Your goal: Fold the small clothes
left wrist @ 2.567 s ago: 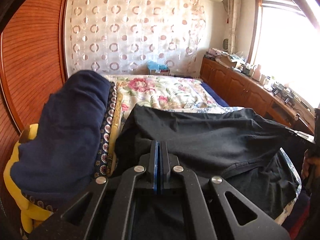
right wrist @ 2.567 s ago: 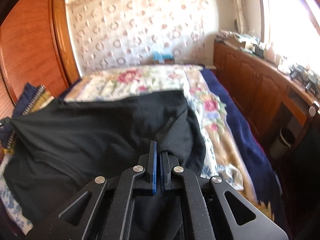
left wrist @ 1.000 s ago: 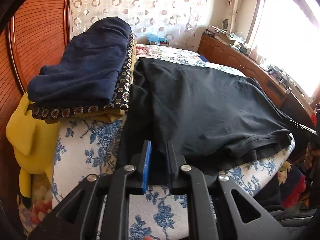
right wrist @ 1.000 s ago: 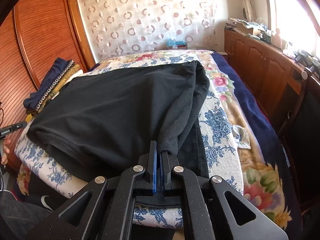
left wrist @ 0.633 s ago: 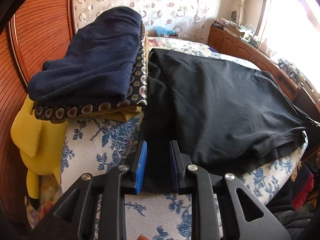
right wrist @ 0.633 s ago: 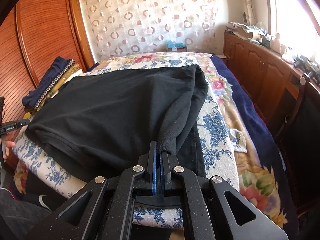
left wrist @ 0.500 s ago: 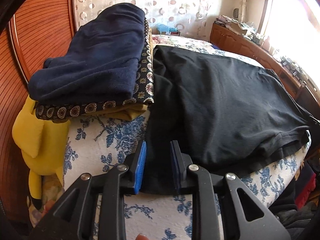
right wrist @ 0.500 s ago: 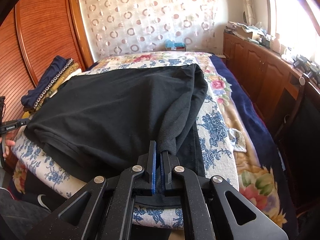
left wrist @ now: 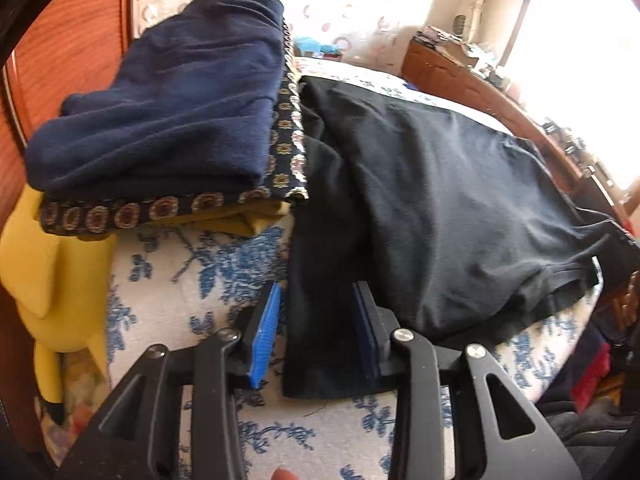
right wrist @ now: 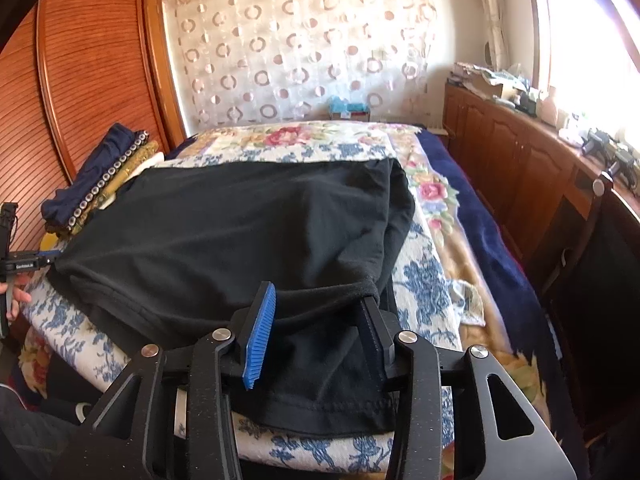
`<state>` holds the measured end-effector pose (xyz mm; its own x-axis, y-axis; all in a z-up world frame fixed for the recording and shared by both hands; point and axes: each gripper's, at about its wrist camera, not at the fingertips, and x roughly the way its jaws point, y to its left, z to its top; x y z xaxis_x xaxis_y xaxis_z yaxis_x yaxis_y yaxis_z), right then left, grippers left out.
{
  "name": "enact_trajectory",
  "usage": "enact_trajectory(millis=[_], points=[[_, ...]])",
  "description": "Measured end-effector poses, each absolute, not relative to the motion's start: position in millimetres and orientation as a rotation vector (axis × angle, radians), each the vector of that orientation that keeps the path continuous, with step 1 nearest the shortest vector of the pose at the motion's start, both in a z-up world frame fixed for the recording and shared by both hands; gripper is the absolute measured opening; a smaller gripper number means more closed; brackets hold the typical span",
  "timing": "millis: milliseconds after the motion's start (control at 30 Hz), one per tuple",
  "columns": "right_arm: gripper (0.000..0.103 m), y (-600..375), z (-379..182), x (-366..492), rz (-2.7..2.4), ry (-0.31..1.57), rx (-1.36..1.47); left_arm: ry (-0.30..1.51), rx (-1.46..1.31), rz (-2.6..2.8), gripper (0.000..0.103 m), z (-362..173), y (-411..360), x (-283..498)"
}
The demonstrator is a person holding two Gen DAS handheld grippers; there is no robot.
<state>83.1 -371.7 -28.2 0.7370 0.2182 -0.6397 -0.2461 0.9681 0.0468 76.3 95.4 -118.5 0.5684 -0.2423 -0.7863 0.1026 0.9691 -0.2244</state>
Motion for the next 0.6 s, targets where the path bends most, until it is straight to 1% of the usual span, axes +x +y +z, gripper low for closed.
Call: enact_trajectory(millis=[133,333,600], points=[[0.043,-368,-26,83,0.258,0.691,-0.054,0.972,-0.284,-0.316,0.036,-117,99,79],[0.044,-368,-33,83,0.261,0.704,-0.053,0.963,-0.387,-0.37,0.036,-117,105,78],[0.045,-362,-39,83,0.264,0.719,-0.07,0.919,-0.325,-0.343,0.036,-97,95,80]])
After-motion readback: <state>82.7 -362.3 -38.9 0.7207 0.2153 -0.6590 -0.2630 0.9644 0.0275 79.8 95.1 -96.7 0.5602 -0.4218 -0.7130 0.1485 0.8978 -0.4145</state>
